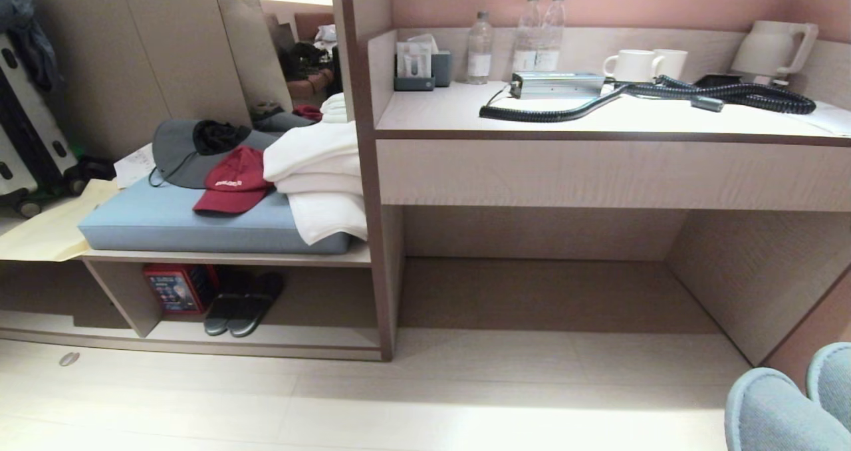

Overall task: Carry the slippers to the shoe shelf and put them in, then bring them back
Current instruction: Place the slippers on the floor

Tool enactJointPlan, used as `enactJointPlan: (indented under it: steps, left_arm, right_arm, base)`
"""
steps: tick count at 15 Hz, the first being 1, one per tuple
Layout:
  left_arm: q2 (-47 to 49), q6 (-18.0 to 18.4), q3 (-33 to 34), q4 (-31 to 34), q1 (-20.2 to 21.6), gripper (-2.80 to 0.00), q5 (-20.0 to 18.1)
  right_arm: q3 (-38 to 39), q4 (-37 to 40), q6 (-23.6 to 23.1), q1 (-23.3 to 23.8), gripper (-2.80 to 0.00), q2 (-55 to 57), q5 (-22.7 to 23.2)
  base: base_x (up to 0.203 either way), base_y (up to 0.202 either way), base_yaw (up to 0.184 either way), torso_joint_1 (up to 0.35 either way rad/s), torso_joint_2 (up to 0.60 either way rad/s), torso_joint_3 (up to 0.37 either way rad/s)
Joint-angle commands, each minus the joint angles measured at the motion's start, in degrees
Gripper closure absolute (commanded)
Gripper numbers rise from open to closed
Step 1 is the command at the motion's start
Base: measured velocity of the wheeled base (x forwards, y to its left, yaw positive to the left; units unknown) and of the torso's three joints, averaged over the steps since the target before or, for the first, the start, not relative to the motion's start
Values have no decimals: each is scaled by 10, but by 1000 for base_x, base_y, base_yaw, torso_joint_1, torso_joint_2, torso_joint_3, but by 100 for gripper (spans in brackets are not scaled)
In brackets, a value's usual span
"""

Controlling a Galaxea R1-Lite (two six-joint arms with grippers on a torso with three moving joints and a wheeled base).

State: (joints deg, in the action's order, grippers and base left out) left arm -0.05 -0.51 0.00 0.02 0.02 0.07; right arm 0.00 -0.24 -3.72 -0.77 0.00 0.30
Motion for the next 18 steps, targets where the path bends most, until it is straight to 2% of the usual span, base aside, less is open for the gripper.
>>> enactJointPlan:
  steps: [1, 10, 18]
  left_arm:
    - [0, 0, 1, 0, 0, 0, 0]
    - [0, 0, 1, 0, 0, 0, 0]
    - [0, 0, 1, 0, 1, 0, 0]
  right_arm:
    - [0, 0, -1, 0, 0, 1, 0]
    - [0, 0, -1, -1, 0, 1, 0]
    - [0, 0, 0, 0, 0, 0, 0]
  base:
    - [0, -200, 4, 3, 2, 2]
    - [0, -190, 2, 2, 2, 2]
    - [0, -9, 0, 2, 1, -31]
